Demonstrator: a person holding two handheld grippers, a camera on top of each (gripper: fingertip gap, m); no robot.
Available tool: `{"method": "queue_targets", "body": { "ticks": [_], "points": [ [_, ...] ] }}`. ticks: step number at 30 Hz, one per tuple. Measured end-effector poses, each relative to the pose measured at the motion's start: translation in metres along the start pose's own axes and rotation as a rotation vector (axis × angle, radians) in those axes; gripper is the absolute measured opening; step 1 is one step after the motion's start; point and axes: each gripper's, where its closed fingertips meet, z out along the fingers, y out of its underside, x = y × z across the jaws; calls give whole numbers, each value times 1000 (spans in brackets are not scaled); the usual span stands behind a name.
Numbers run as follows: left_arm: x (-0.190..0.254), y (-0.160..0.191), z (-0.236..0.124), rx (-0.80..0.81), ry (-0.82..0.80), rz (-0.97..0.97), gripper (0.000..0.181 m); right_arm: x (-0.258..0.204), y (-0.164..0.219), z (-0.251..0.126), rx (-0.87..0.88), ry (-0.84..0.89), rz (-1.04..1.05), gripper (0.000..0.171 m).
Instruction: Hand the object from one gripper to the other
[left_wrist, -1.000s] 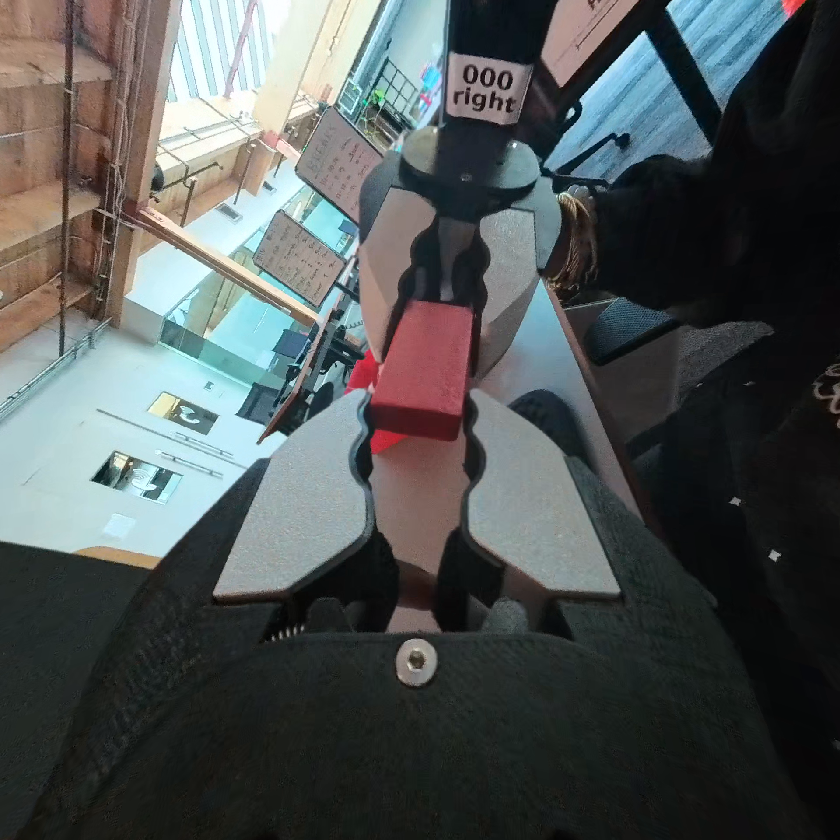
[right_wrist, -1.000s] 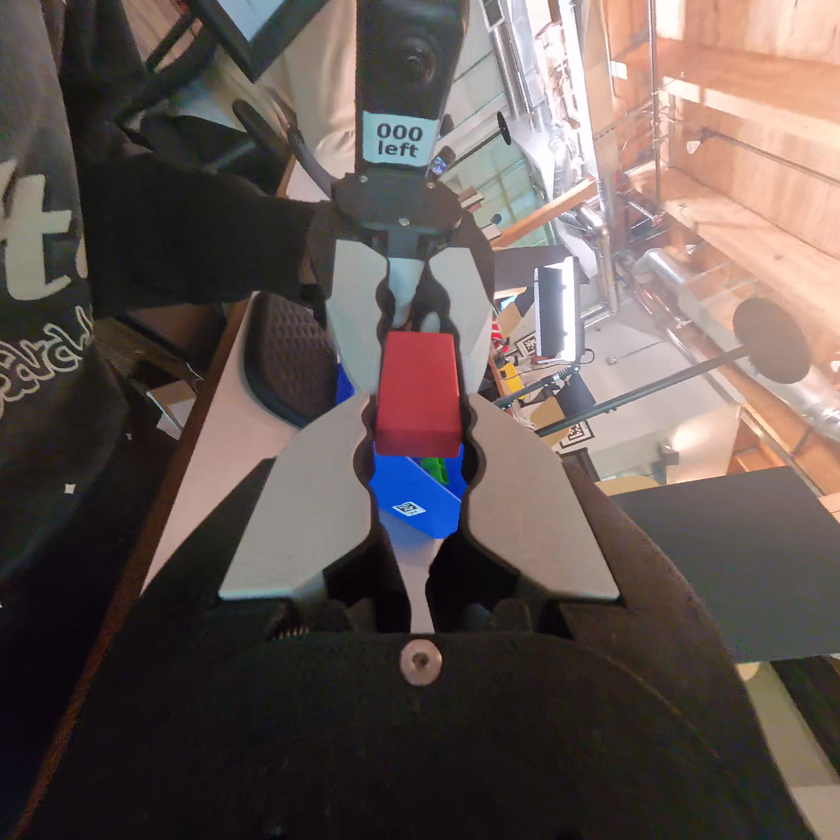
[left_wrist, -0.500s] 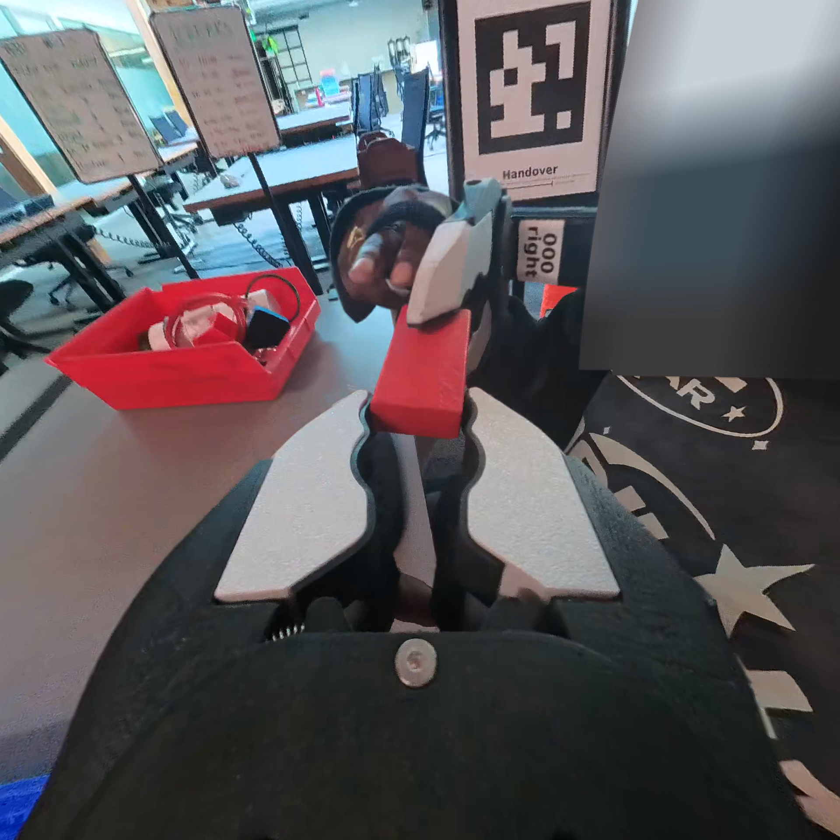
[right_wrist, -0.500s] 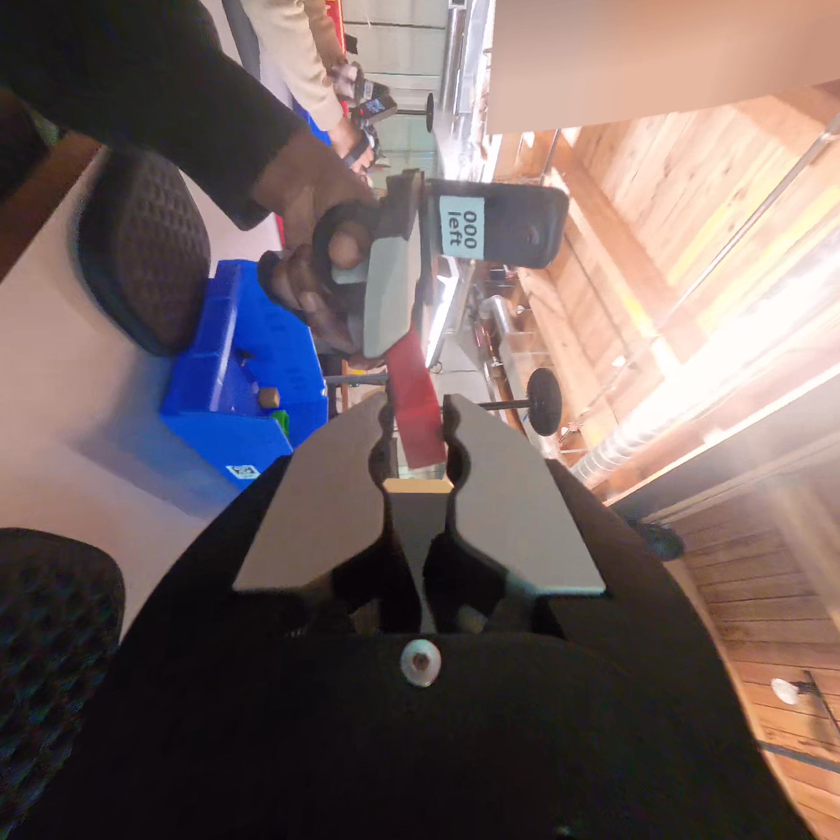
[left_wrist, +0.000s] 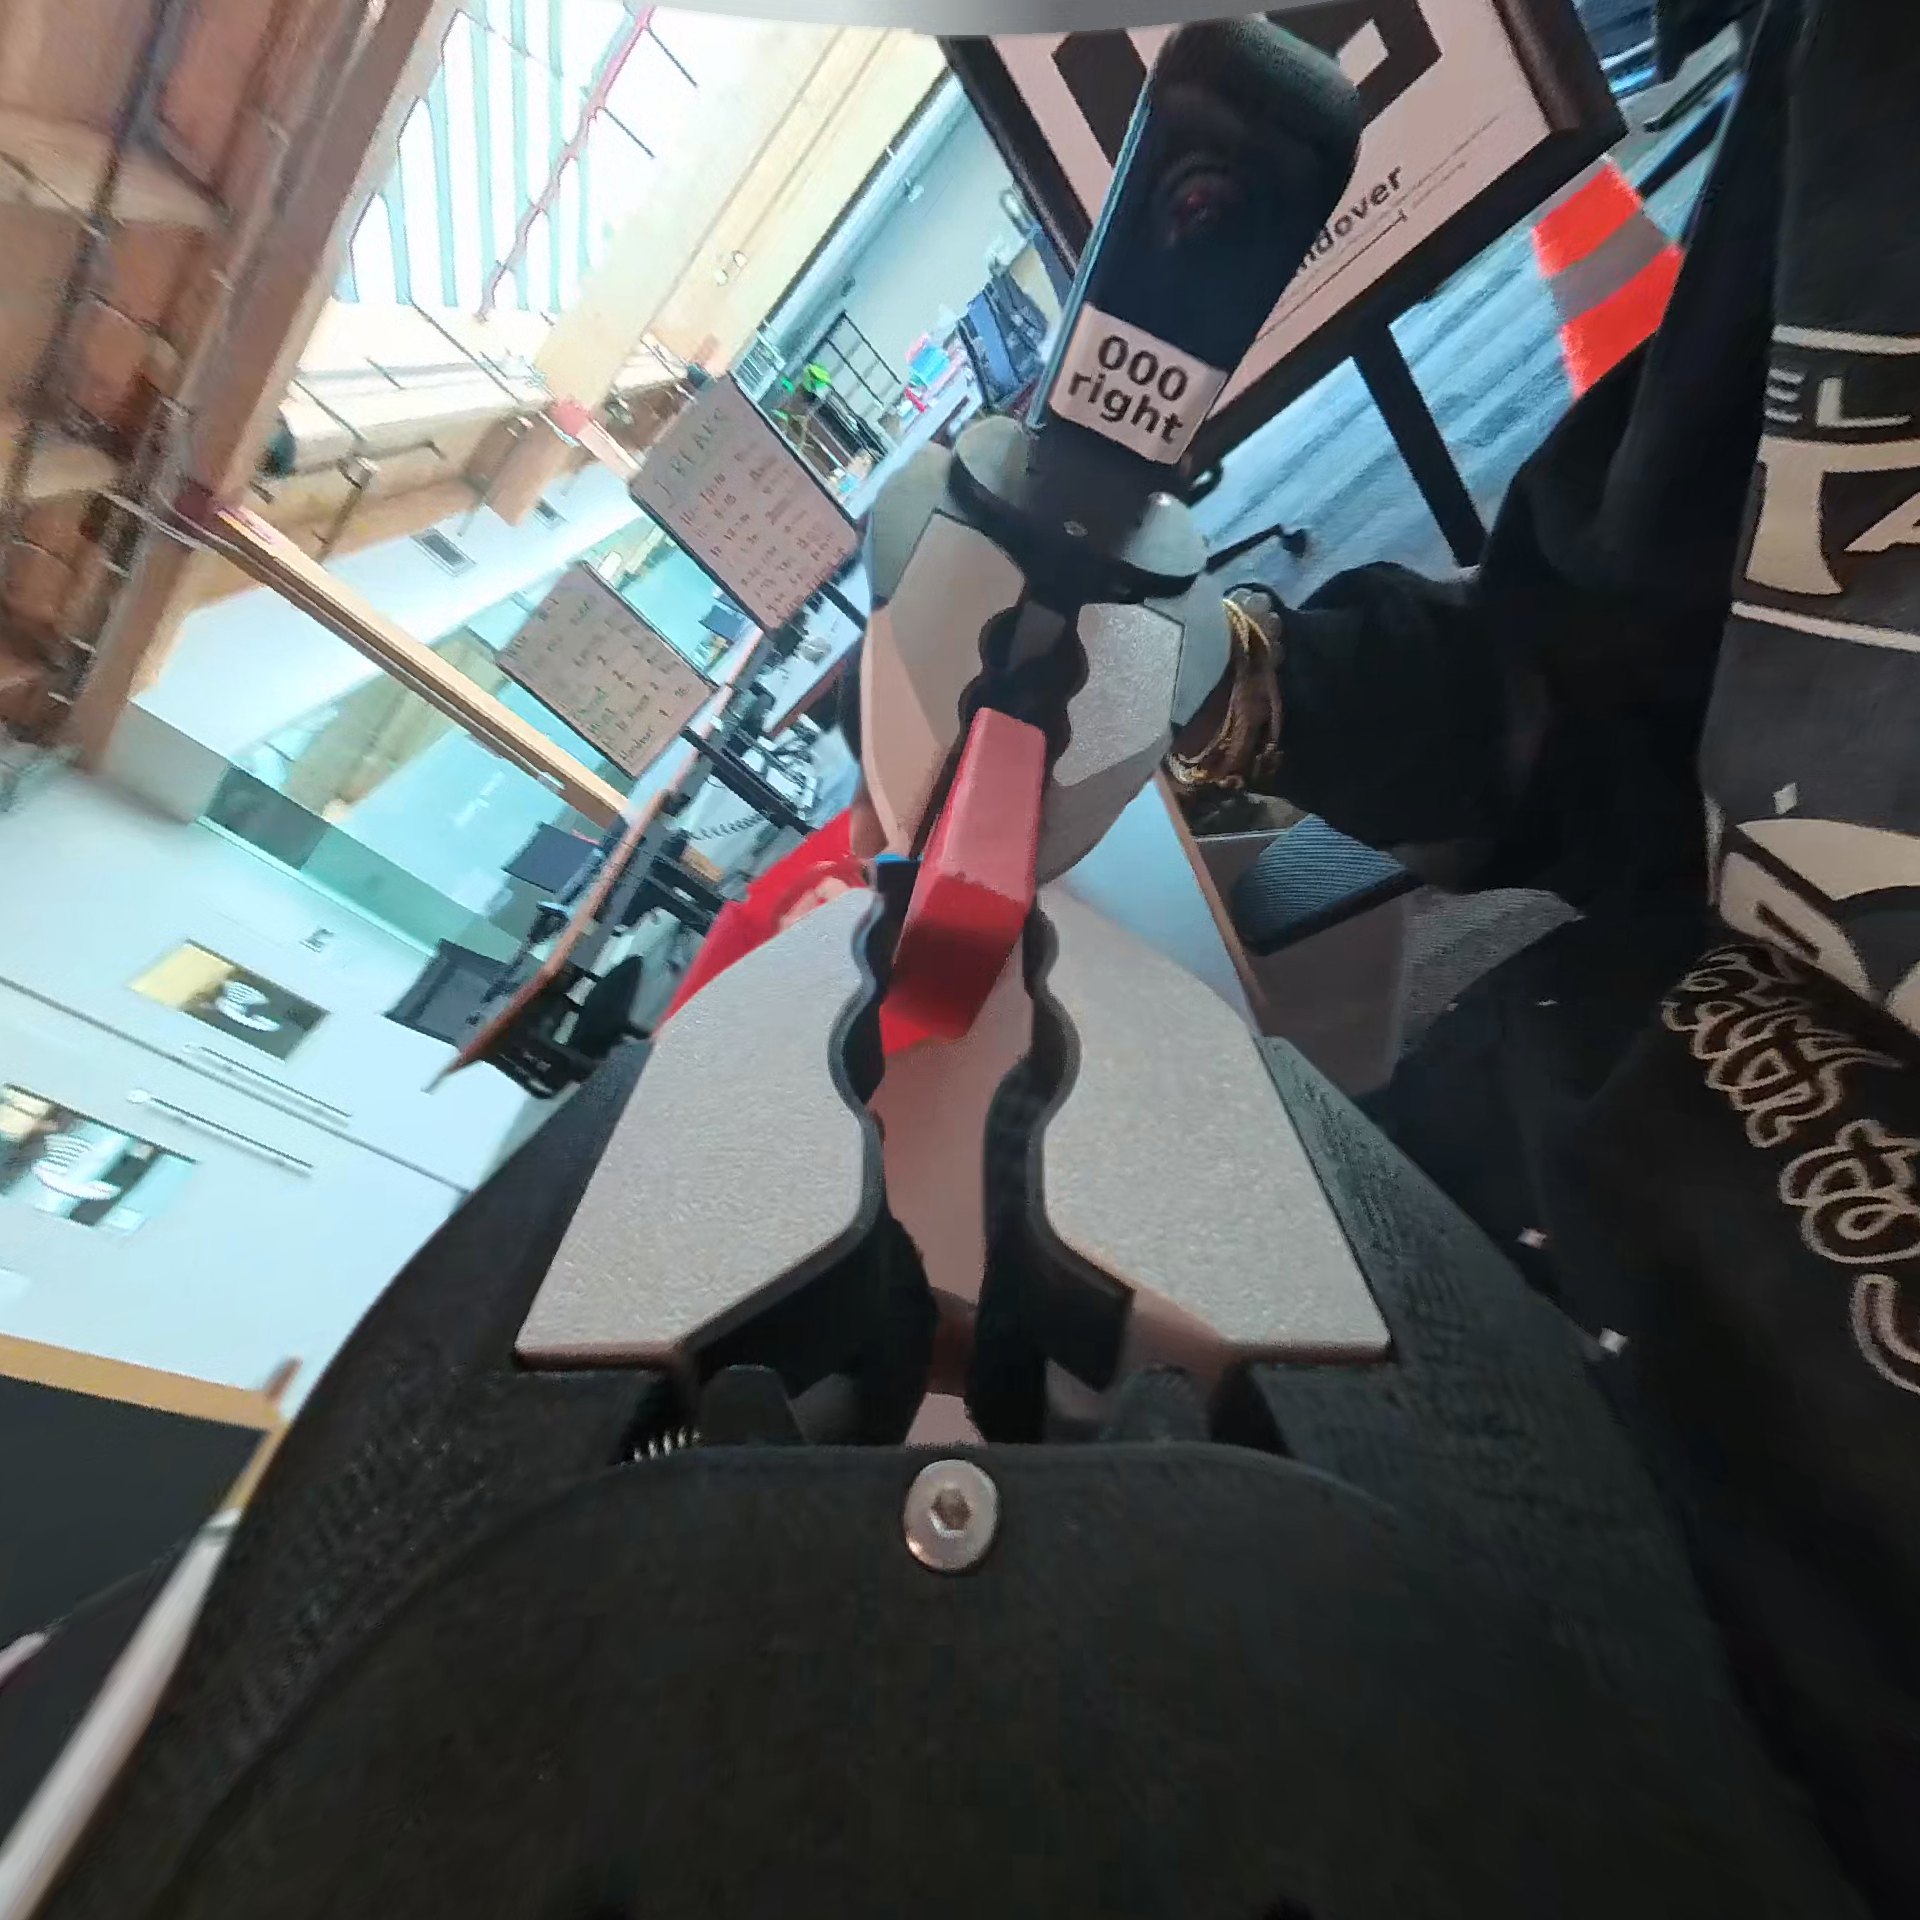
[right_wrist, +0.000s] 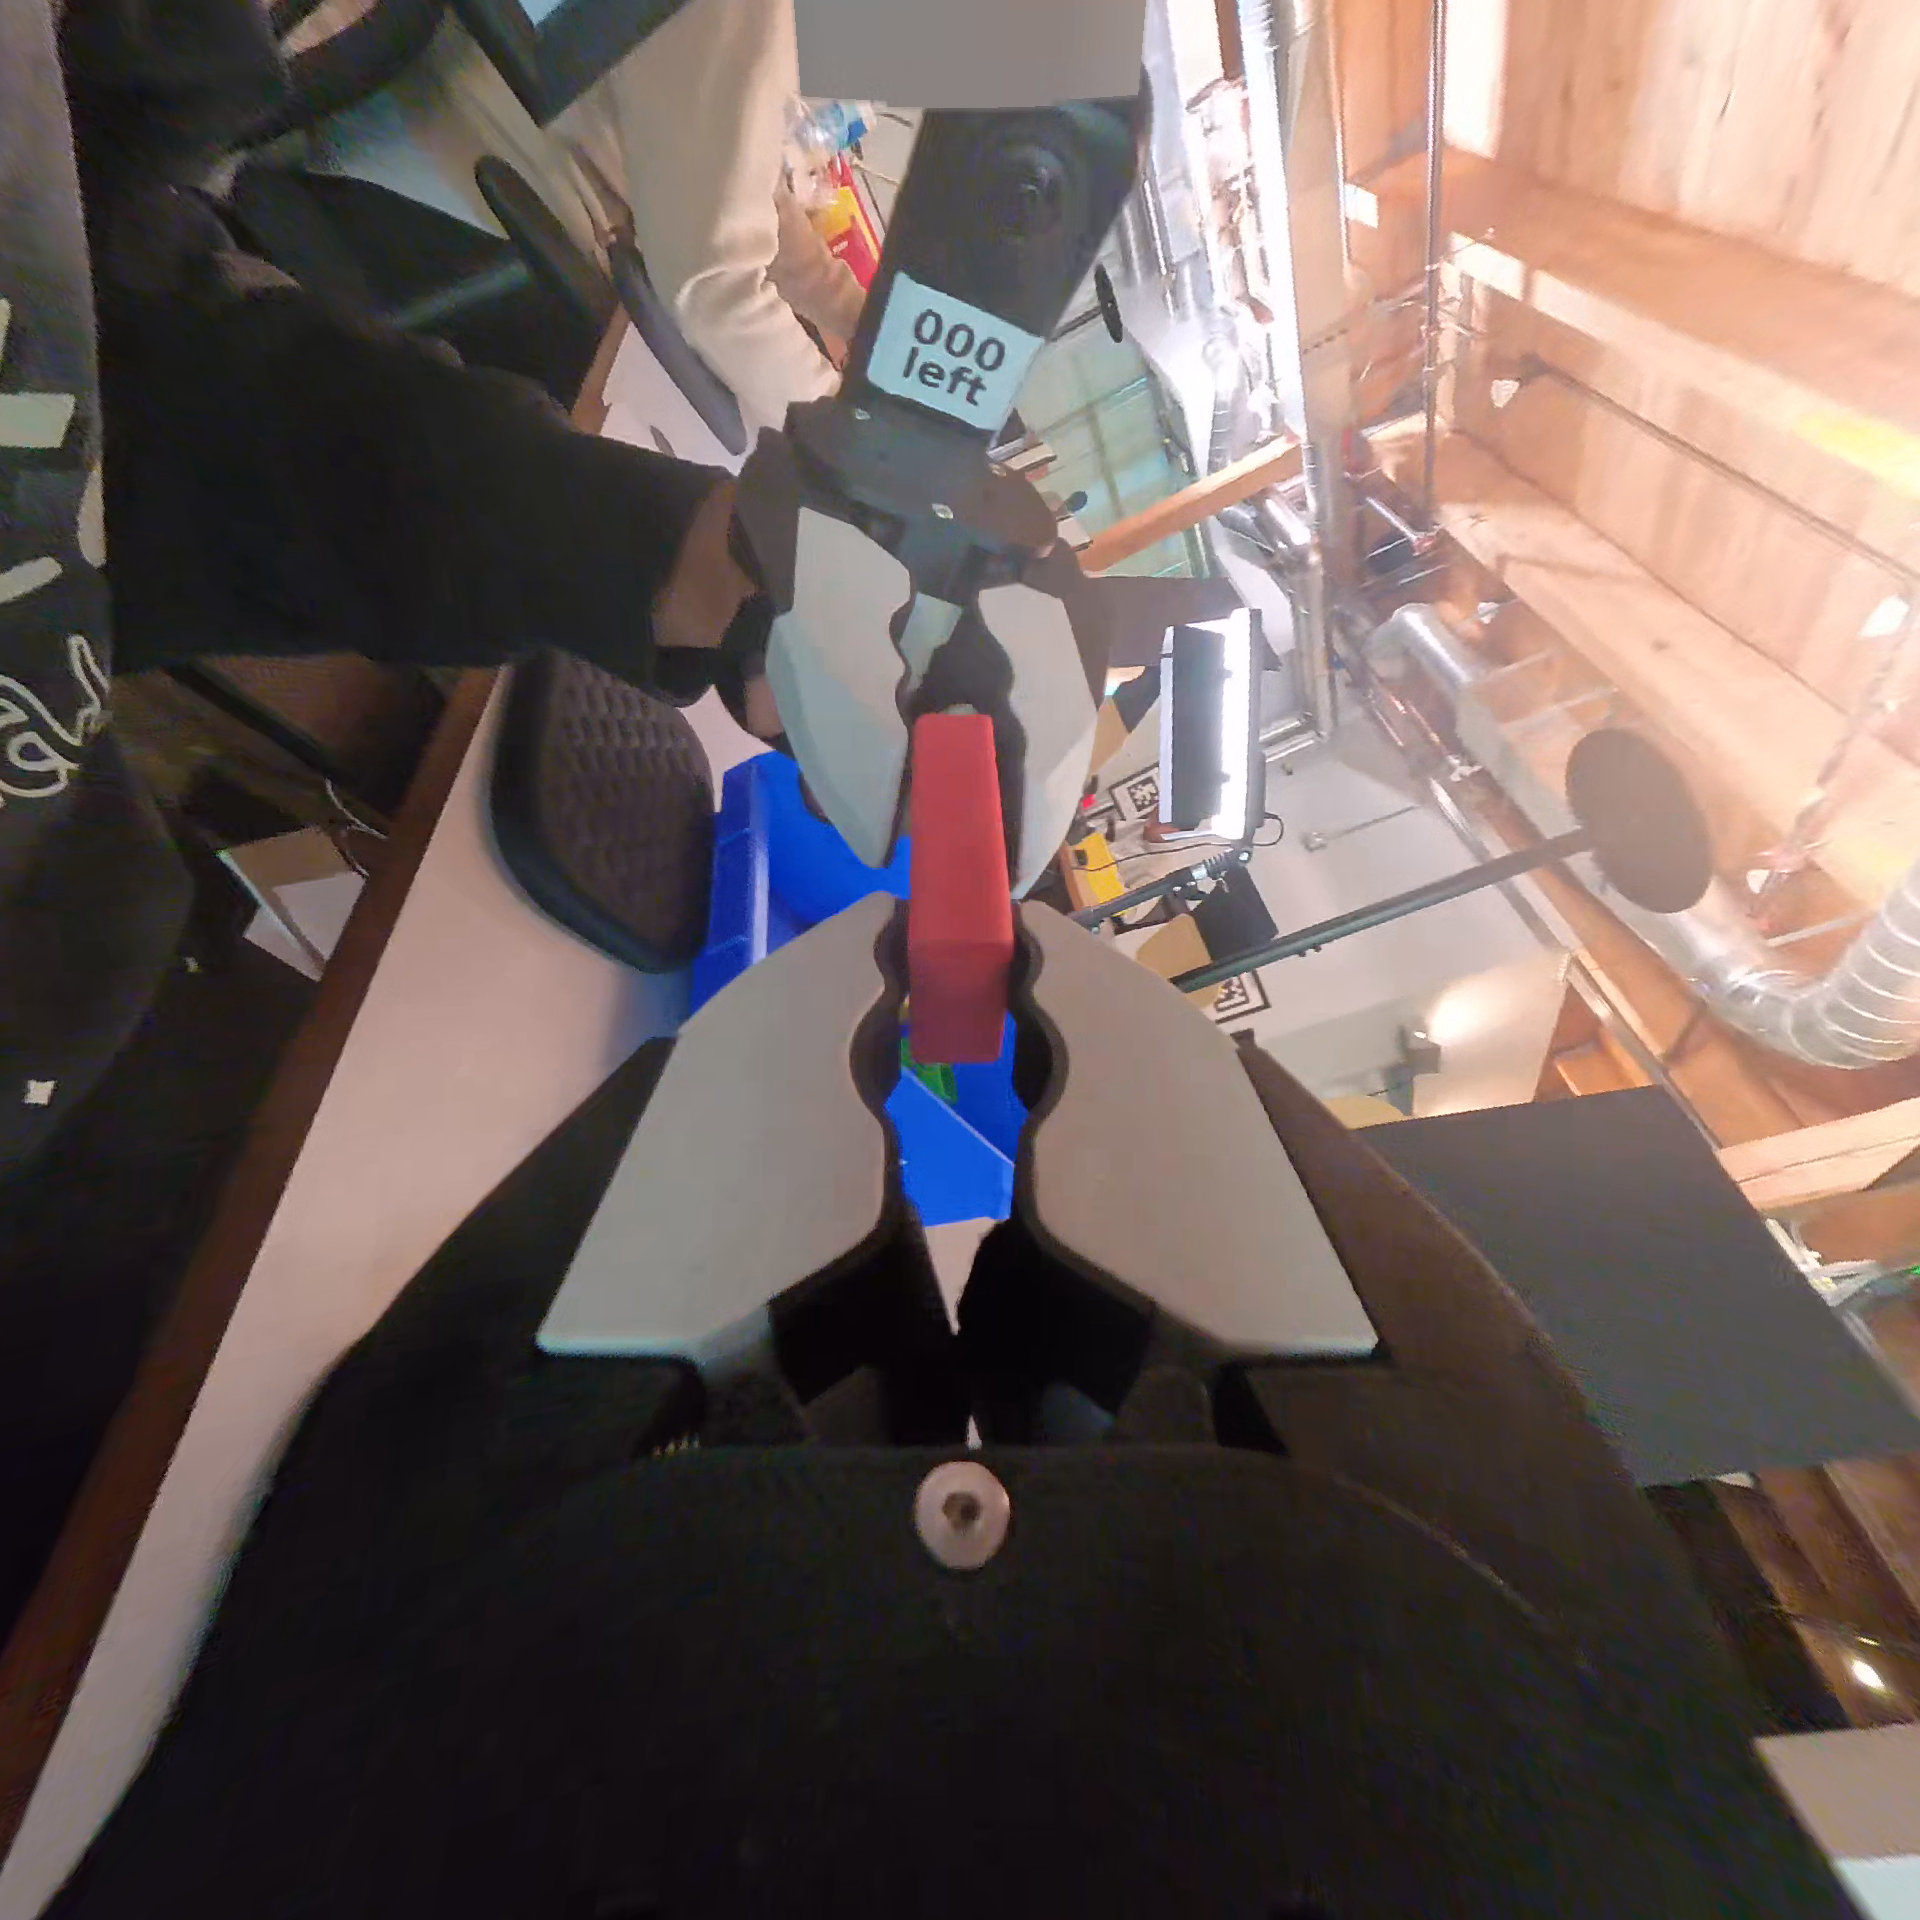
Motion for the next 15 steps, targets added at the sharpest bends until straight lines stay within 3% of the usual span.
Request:
{"method": "queue_targets", "body": {
  "ticks": [3, 8, 11, 13, 15],
  "points": [
    [-1, 0, -1, -1, 57, -209, 18, 5, -3, 0, 28, 51, -38, 27],
    [0, 1, -6, 45, 193, -558, 17, 8, -3, 0, -40, 157, -329, 49],
    [4, 0, -6, 56, 261, -679, 17, 3, 6, 5, -124, 151, -441, 49],
    [7, 2, -5, 40, 283, -711, 17, 1, 7, 7, -132, 145, -453, 35],
    [5, 1, -4, 44, 276, -719, 17, 2, 9, 7, -142, 138, -422, 35]
  ]
}}
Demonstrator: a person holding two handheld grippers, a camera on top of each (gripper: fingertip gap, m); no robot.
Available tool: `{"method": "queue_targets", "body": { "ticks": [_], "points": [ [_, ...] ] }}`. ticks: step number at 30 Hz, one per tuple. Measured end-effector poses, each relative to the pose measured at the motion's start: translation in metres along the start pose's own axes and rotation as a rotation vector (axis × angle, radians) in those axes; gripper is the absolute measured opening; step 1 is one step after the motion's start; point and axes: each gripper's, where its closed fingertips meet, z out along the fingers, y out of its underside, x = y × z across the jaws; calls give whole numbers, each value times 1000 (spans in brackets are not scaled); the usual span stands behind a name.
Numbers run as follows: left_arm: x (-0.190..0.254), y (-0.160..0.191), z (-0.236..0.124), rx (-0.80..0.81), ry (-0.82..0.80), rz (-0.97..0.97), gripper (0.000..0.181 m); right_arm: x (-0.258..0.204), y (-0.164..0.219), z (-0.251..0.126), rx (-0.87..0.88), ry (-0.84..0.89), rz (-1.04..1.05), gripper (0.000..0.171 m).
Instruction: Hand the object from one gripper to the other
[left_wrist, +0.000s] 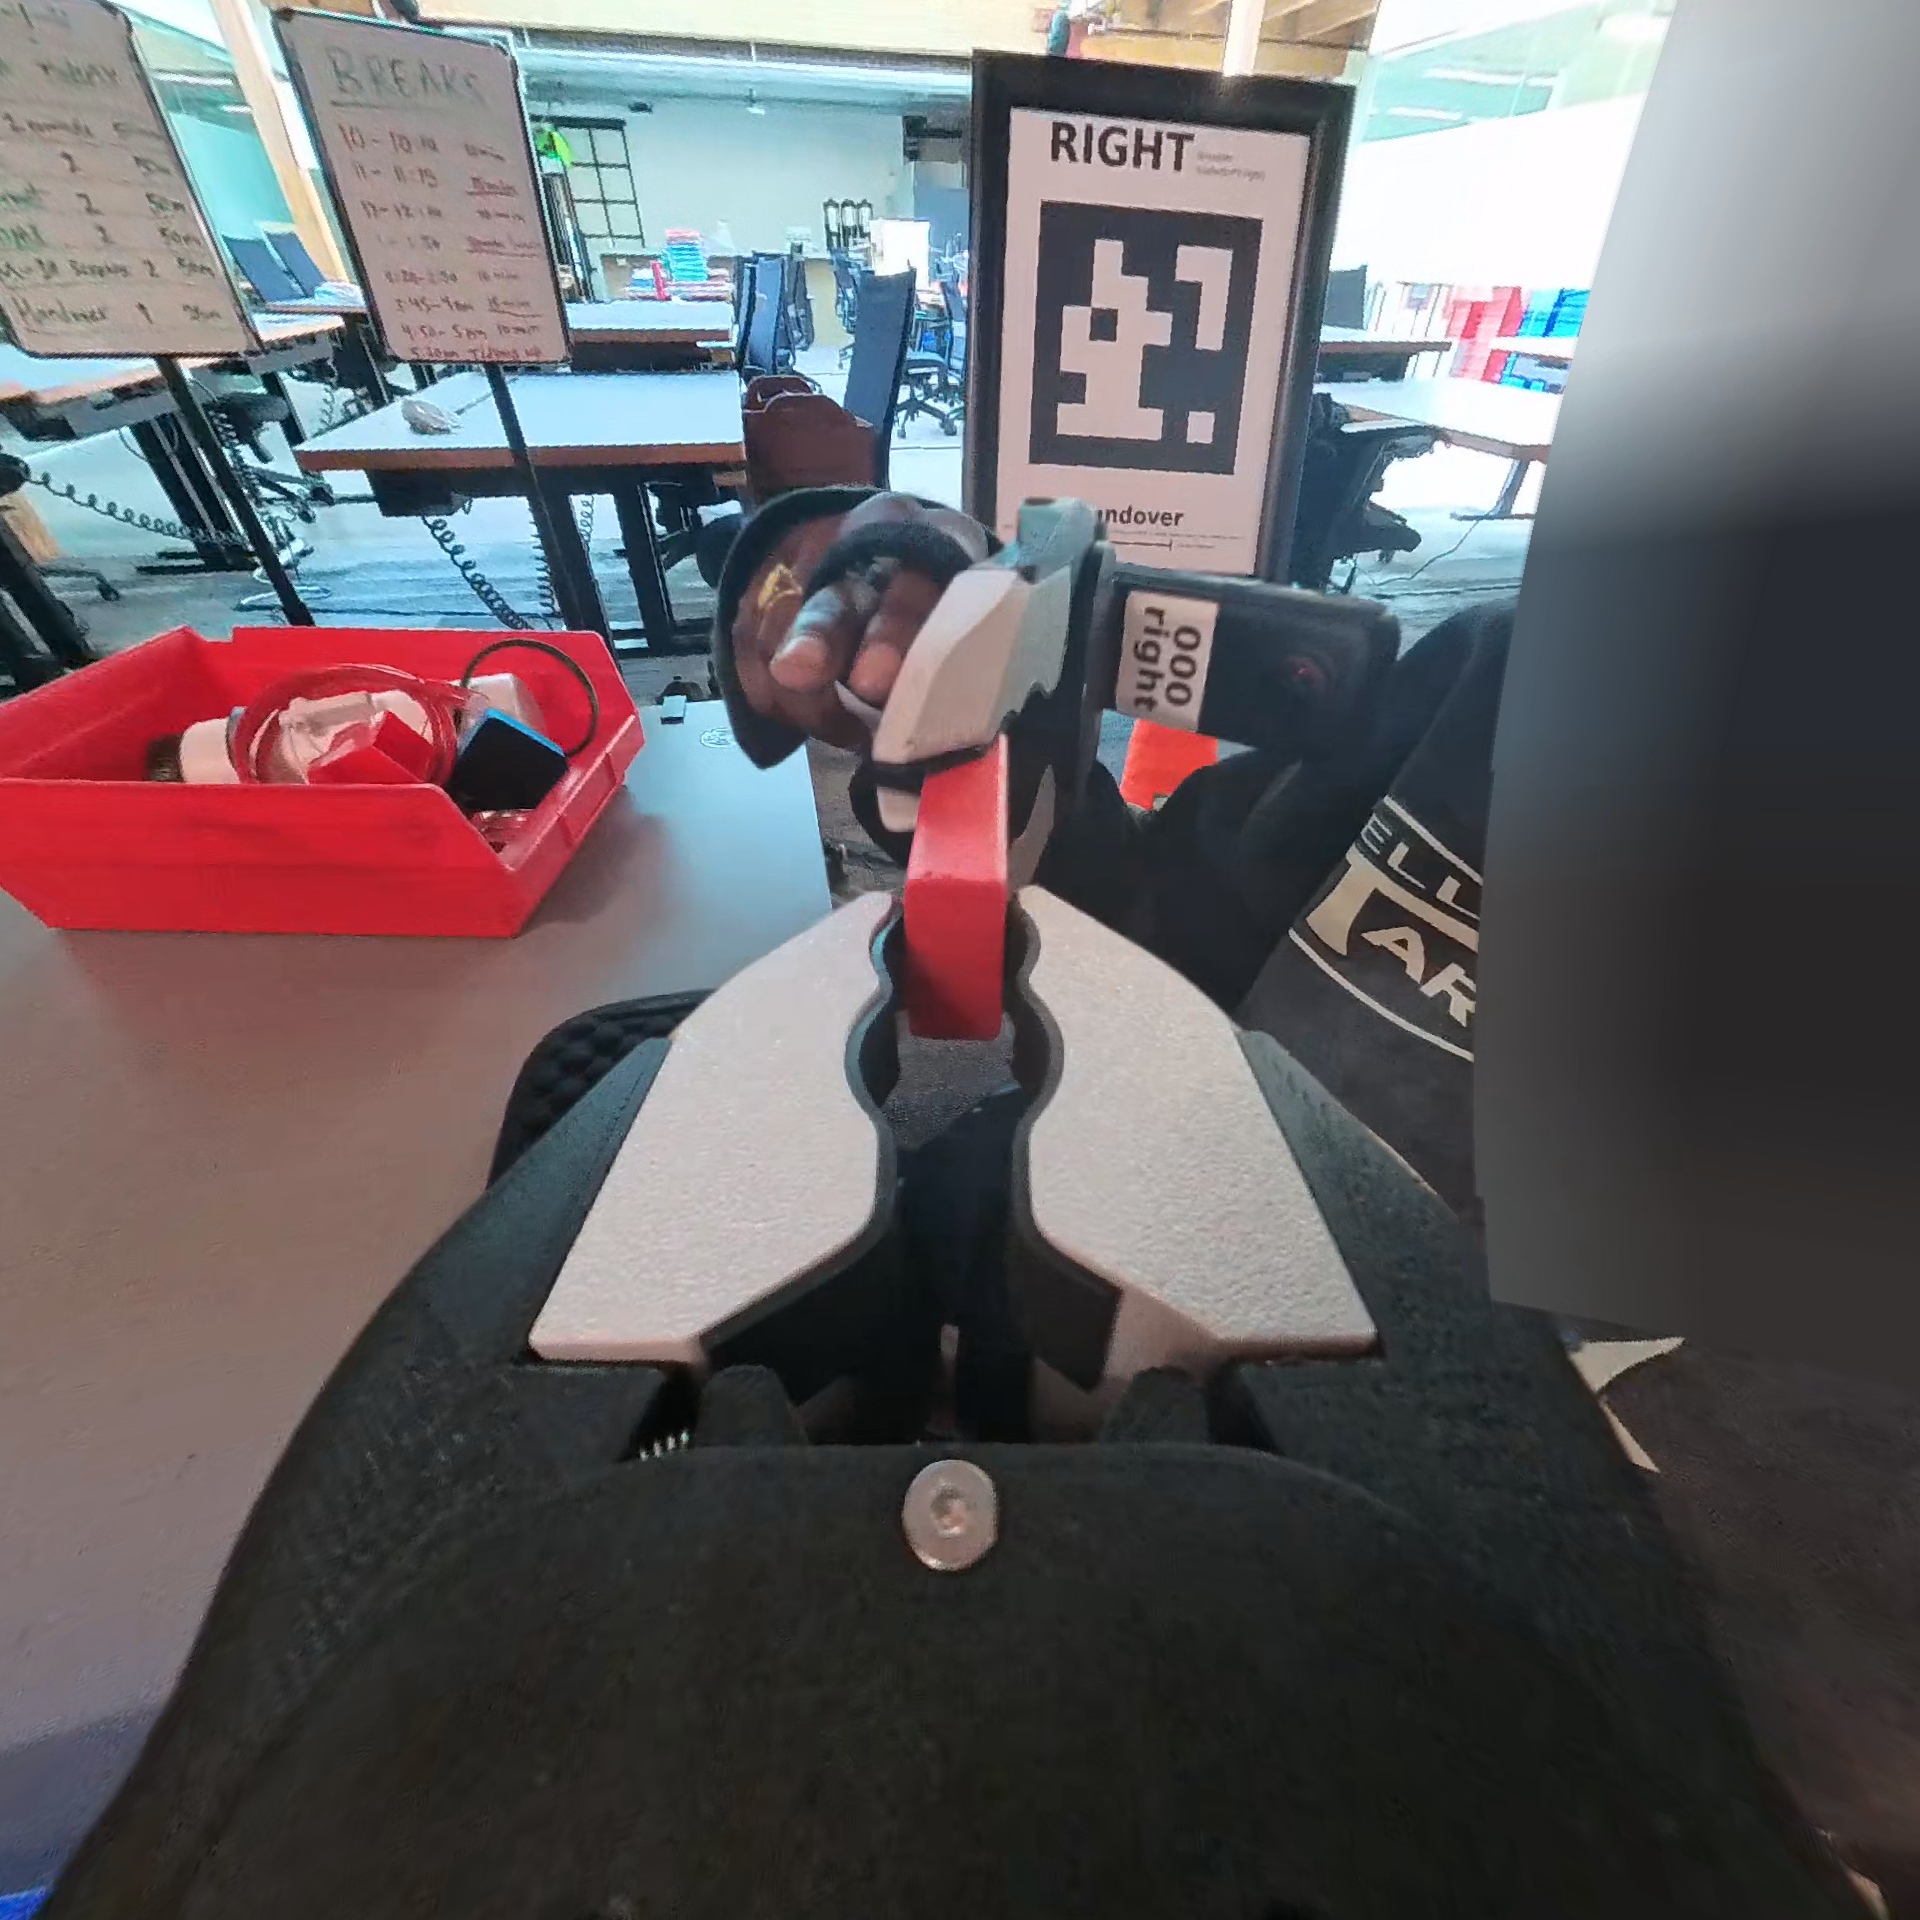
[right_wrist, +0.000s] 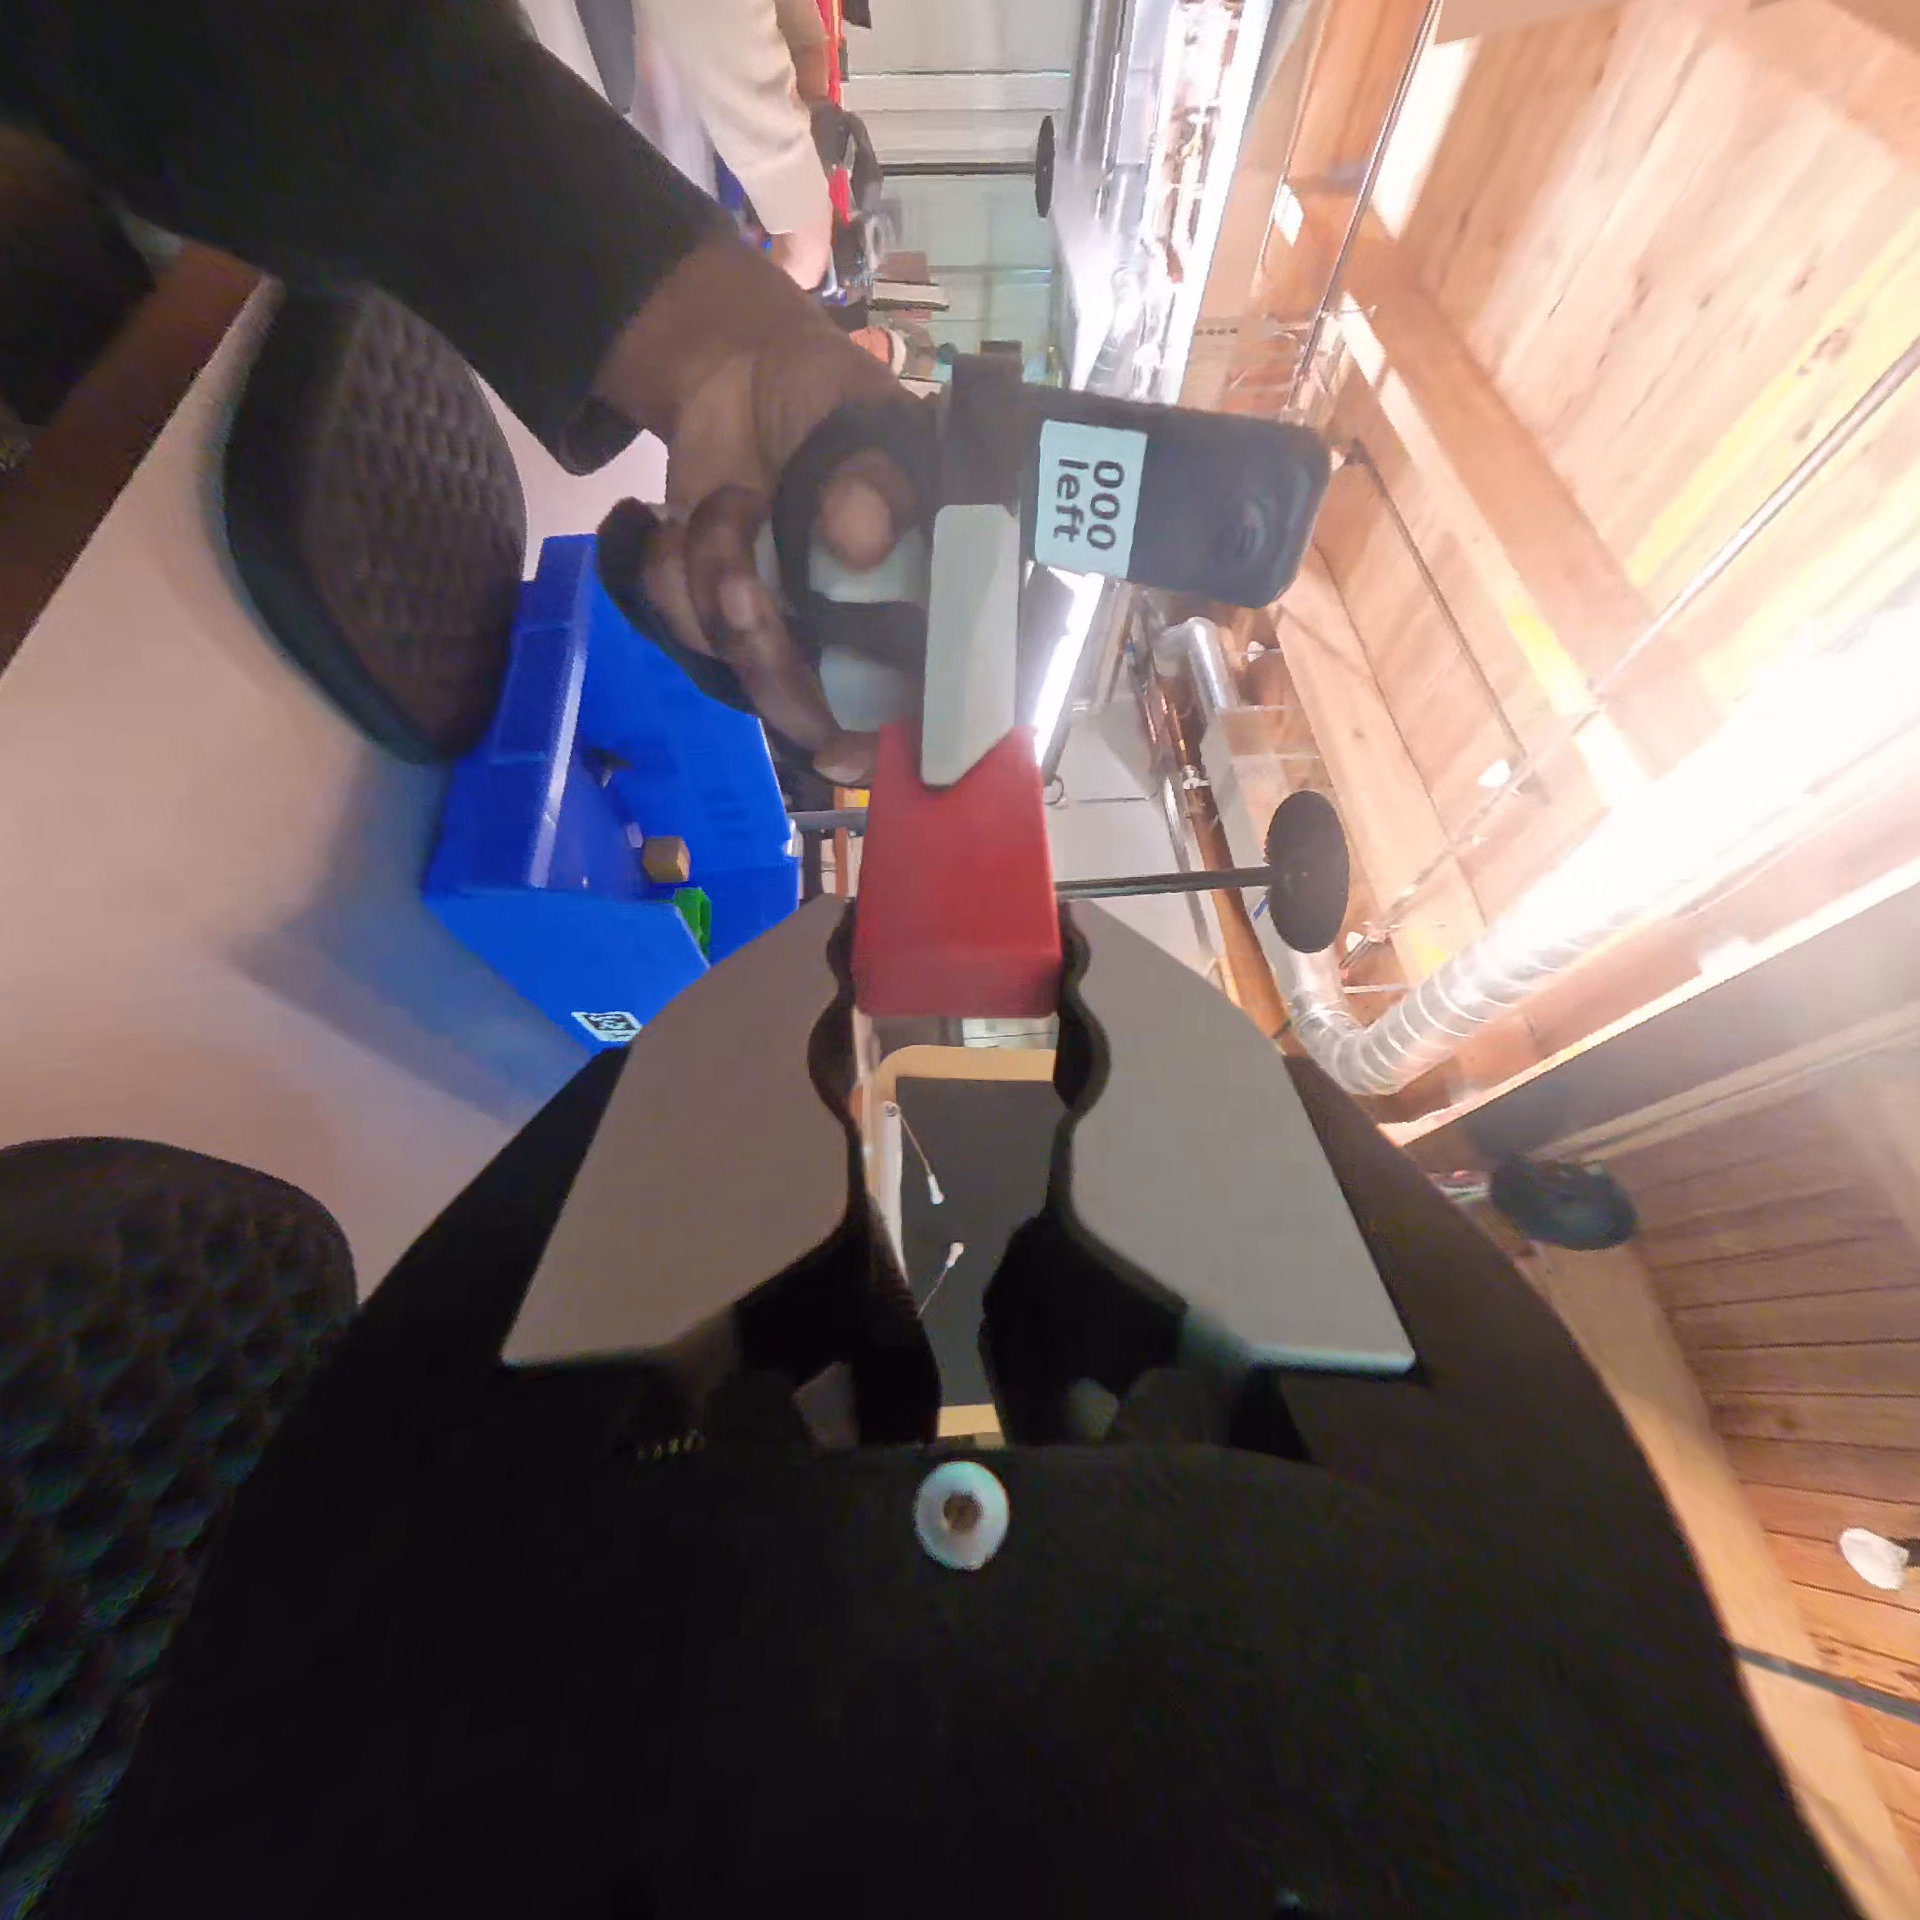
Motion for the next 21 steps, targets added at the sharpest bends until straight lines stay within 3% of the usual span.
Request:
{"method": "queue_targets", "body": {
  "ticks": [2, 5, 7, 10, 13, 21],
  "points": [
    [-2, -2, 1, 17, -29, 89, 19, -1, 0, -1, 7, -33, 70, 35],
    [-5, -10, -2, 68, -169, 419, 55, -1, 0, -4, 40, -88, 216, 35],
    [2, -11, 0, 55, -227, 660, 65, -2, 0, -5, 58, -127, 309, 35],
    [2, -8, 5, -21, -297, 822, 59, -6, 1, -4, 73, -166, 381, 35],
    [-5, -2, 7, -85, -326, 834, 36, -7, -1, -4, 87, -188, 420, 35],
    [-2, -8, 2, -47, -313, 820, 35, -2, -6, -2, 133, -209, 612, 37]
  ]
}}
